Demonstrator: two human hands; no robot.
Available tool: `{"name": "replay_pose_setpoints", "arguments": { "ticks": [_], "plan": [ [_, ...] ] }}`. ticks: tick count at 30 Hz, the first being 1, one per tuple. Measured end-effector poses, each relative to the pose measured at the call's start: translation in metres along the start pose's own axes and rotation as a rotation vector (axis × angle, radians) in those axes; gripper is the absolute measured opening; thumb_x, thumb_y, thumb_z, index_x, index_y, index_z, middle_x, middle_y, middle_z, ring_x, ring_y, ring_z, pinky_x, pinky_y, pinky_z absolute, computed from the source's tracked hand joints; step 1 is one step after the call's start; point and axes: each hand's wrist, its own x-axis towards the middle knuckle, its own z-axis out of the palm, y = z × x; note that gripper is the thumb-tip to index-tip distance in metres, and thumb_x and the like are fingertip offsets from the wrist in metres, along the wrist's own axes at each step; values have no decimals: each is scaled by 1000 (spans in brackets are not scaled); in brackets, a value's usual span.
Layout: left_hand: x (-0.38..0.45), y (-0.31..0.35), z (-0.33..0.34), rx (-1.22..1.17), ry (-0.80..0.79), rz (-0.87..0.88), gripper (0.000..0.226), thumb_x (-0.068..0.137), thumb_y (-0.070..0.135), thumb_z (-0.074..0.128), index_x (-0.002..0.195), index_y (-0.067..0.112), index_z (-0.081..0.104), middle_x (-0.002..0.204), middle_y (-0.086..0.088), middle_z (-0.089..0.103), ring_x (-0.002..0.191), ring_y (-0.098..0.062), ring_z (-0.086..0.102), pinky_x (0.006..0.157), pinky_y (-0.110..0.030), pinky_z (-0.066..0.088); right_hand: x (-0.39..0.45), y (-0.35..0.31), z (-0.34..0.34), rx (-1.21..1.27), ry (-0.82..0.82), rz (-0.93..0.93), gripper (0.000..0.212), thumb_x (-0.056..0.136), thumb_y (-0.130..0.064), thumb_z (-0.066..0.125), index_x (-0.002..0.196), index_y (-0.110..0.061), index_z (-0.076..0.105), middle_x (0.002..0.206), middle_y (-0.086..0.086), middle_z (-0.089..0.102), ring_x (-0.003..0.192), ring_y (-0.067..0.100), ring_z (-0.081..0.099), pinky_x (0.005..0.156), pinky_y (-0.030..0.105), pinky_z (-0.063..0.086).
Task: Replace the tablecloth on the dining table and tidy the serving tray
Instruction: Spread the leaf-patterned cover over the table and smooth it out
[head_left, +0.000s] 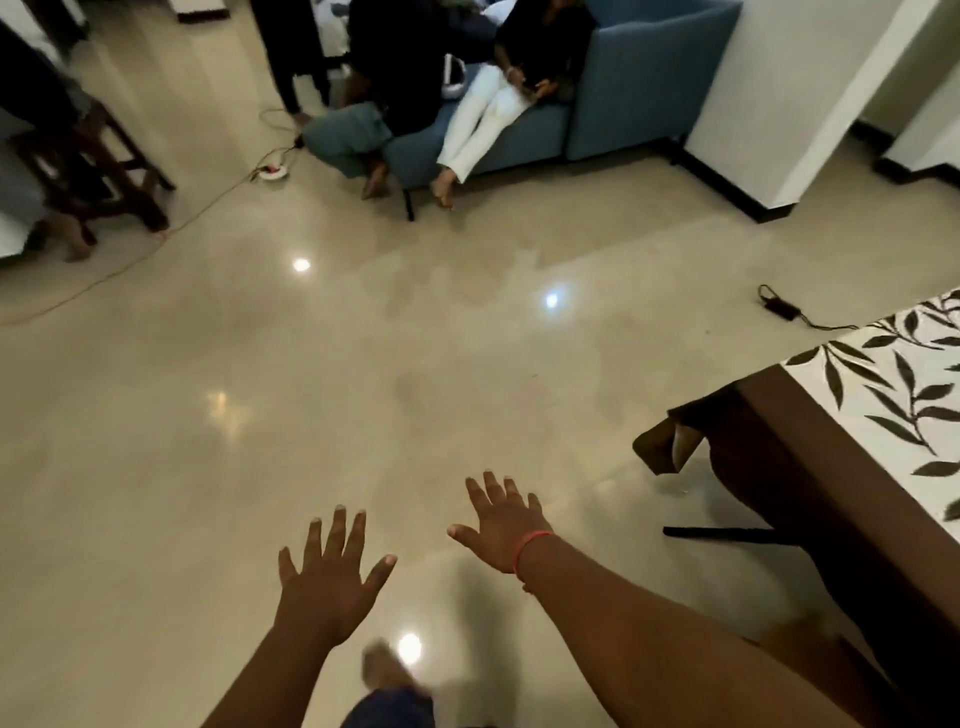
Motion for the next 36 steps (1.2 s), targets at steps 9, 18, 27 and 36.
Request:
{"name": "replay_pose_setpoints", "arguments": {
  "ticks": [9, 18, 27, 36],
  "plan": [
    [272, 91, -138, 214, -3, 379, 90, 78, 81, -5, 154, 35, -15, 163, 6, -20, 152, -24, -13, 118, -58, 1, 149, 84, -125, 192, 111, 332, 85, 92, -76, 23, 157, -30, -6, 166, 2, -11, 153, 32, -5, 119, 57, 4],
    [454, 298, -237, 387, -36, 769, 105, 60, 86, -22, 151, 33, -20, 157, 11, -28, 151, -23, -15, 117, -58, -1, 203, 223, -219, 432, 223, 676, 84, 93, -74, 24, 157, -30, -8, 166, 1, -13, 153, 31, -7, 119, 57, 4],
    [549, 547, -264, 524, -87, 988, 99, 66, 82, -16, 154, 35, -15, 162, 8, -23, 151, -22, -15, 118, -57, -1, 232, 412, -297, 519, 263, 861, 84, 93, -73, 25, 158, -27, -4, 167, 4, -8, 153, 31, -2, 120, 56, 6],
    [602, 790, -278, 728, -127, 1330, 120, 46, 87, -35, 153, 35, -18, 162, 7, -22, 151, -24, -14, 117, -60, -1, 210, 555, -348, 689, 448, 1207, 84, 93, -72, 26, 158, -28, -2, 167, 3, -5, 153, 28, -3, 121, 54, 3]
  ]
}}
